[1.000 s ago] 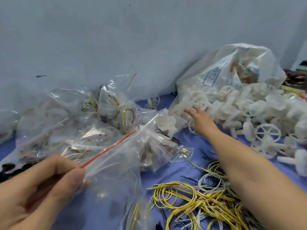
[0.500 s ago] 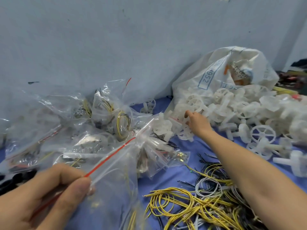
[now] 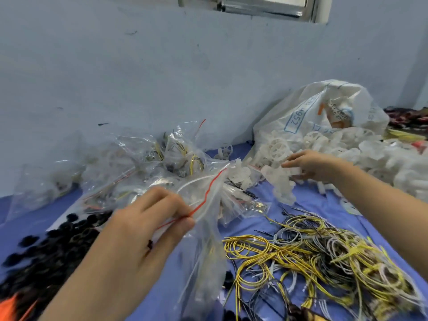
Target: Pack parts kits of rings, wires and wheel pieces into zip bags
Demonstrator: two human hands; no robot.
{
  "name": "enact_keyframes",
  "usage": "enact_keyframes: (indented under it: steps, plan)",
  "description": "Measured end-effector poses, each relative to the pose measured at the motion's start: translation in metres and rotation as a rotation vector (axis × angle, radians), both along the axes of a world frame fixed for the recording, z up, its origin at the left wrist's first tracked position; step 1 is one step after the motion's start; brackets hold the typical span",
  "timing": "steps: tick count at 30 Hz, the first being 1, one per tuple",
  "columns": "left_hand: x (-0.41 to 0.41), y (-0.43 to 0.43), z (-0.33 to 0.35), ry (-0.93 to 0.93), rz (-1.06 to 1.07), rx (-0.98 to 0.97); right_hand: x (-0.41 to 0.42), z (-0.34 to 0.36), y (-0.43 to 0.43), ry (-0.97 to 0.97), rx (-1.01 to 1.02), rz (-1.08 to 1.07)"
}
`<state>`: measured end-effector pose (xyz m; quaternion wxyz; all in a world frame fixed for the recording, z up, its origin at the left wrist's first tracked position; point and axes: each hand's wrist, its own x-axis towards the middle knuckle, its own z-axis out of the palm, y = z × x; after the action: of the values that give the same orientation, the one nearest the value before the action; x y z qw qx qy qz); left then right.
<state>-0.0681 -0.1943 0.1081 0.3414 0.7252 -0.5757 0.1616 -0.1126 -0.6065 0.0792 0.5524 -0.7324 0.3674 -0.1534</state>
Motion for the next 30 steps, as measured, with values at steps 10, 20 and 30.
enact_keyframes:
  steps: [10,20,30]
  plan:
    - [-0.030,0.069,0.001,0.006,-0.053,0.304,-0.092,0.094,0.190,-0.520,0.800,0.890]
    - [-0.027,0.112,-0.010,0.043,-0.046,0.327,-0.068,0.100,0.278,0.051,-0.131,0.825]
    - [-0.032,0.116,-0.012,0.075,-0.071,0.339,-0.062,0.132,0.293,-0.225,-0.032,0.658]
